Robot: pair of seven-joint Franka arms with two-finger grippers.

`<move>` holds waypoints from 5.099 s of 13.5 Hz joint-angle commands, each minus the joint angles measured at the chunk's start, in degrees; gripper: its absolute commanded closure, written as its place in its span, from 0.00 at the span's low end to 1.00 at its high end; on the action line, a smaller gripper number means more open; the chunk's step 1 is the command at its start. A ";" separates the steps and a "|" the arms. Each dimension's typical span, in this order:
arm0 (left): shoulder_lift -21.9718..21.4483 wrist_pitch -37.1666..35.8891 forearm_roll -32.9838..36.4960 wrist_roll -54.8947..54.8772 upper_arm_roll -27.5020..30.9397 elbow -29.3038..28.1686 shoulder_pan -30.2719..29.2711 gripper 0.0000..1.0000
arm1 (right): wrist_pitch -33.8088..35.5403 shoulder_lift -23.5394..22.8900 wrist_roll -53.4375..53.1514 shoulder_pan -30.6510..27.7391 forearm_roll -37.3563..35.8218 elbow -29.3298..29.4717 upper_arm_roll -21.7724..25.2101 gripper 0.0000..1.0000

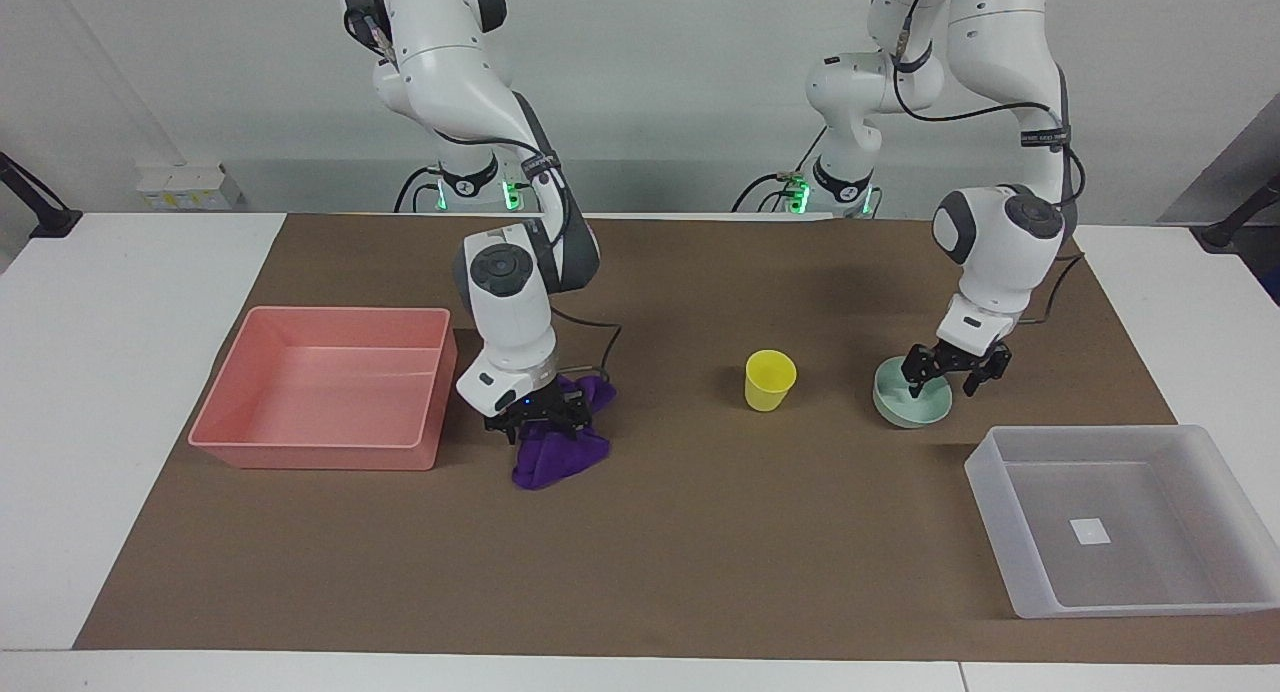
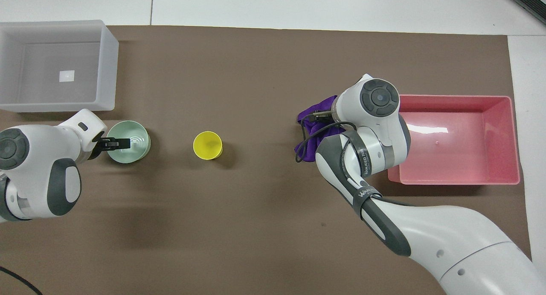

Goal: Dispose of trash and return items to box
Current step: 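Grasp the bowl rim with the left gripper while the right gripper grasps the cloth, then carry the bowl into the clear bin while the right gripper carries the cloth, then release the cloth into the pink bin and withdraw the right gripper, then reach the left gripper to the yellow cup and grasp its rim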

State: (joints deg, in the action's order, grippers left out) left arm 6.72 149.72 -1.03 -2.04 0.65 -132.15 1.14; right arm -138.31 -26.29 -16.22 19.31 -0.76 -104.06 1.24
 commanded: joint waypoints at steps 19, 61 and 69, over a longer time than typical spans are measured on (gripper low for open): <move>1.26 -22.71 0.67 -1.48 -0.13 28.32 -4.29 1.00 | 24.20 24.96 -5.50 -3.48 0.06 0.08 1.66 1.00; 12.47 -26.67 -0.03 -5.26 -5.49 42.10 -11.26 0.00 | 36.42 30.59 7.43 -19.14 1.02 5.26 1.40 0.00; 0.58 -23.71 -0.03 5.27 -5.49 24.33 3.14 0.00 | 49.19 31.38 8.31 -20.27 1.02 12.67 1.75 0.00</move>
State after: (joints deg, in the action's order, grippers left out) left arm 10.09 122.31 -1.12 -0.13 -5.78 -102.33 0.31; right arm -90.46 5.75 -8.49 0.22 -0.70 -91.91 3.04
